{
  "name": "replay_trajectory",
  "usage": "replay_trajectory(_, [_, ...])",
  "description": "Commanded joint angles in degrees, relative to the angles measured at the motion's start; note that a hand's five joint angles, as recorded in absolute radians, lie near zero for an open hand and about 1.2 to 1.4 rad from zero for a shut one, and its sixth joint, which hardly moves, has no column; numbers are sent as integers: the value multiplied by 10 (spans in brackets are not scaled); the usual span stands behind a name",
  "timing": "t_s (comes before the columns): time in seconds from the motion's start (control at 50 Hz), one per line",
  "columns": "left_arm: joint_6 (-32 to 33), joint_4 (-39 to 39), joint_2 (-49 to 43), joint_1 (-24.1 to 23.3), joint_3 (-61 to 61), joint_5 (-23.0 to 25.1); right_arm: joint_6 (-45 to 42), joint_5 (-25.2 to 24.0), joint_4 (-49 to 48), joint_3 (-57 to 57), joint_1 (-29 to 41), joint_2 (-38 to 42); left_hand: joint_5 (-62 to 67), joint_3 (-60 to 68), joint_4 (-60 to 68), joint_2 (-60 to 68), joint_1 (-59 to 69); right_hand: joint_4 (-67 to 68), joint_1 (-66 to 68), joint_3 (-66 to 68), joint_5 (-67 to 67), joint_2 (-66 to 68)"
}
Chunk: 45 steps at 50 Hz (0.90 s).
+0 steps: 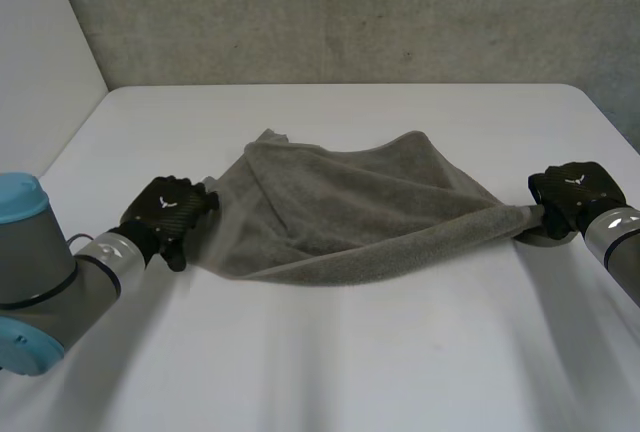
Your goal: Fold the towel.
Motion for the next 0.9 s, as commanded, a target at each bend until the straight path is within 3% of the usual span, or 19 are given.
replay_trajectory(0.02, [3,-1,-18,13,5,1,0,-1,0,-1,0,5,40,40,41,40,40,33,38,37,32,34])
replay_trajectory(0.4, [1,3,-68,7,51,-2,-1,-1,0,1,4,12,43,44,44,44,44,33,38,37,32,34])
replay_trajectory(0.9, [-15,0,-124,-31,129,-4,-3,-1,0,2,5,18,151,151,152,151,151,33,38,37,32,34])
